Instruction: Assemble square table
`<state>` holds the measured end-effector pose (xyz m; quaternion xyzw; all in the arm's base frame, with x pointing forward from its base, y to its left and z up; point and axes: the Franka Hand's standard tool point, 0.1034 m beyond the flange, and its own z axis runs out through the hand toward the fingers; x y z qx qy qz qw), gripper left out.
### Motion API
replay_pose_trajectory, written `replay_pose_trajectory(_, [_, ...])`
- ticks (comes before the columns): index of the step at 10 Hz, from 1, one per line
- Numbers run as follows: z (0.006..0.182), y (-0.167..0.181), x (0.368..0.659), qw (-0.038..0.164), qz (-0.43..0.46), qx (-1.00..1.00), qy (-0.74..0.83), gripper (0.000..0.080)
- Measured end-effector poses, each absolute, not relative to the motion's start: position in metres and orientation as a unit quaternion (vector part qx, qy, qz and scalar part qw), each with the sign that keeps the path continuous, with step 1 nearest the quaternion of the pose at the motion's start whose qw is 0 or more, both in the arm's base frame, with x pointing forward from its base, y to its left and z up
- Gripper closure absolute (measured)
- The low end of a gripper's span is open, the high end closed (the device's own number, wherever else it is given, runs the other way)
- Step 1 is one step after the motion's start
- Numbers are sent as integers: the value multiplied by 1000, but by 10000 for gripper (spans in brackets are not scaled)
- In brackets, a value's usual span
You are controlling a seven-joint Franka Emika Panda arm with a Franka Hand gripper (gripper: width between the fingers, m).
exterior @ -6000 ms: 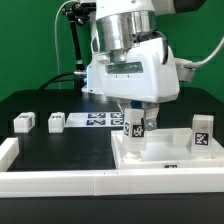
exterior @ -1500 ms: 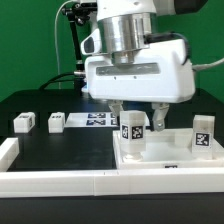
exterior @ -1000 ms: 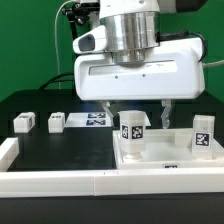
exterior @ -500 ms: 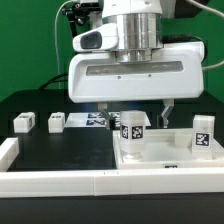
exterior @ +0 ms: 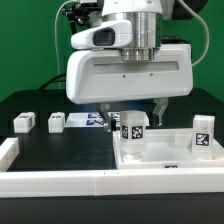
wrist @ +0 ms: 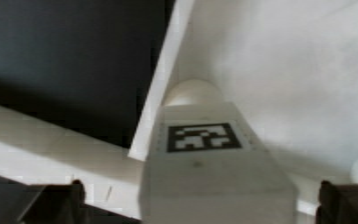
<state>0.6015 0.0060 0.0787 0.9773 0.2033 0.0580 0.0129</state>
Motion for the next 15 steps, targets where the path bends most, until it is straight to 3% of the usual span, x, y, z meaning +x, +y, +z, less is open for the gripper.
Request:
replay_pose_trajectory(1, [78,6,601,12,58,978,198,150])
replay_pose_trajectory(2, [78,6,601,12,58,978,198,260])
replay_pose_trajectory(3, [78,6,601,12,58,978,198,427])
replay_pose_trajectory(4, [78,6,601,12,58,978,198,427])
replay_pose_trajectory(5, [78,6,601,12,58,979,197,511])
replay_pose_trajectory(8, [78,6,601,11,58,984,171,511])
replay_pose_trajectory(15, [76,6,600,-19,55,977,-205,509])
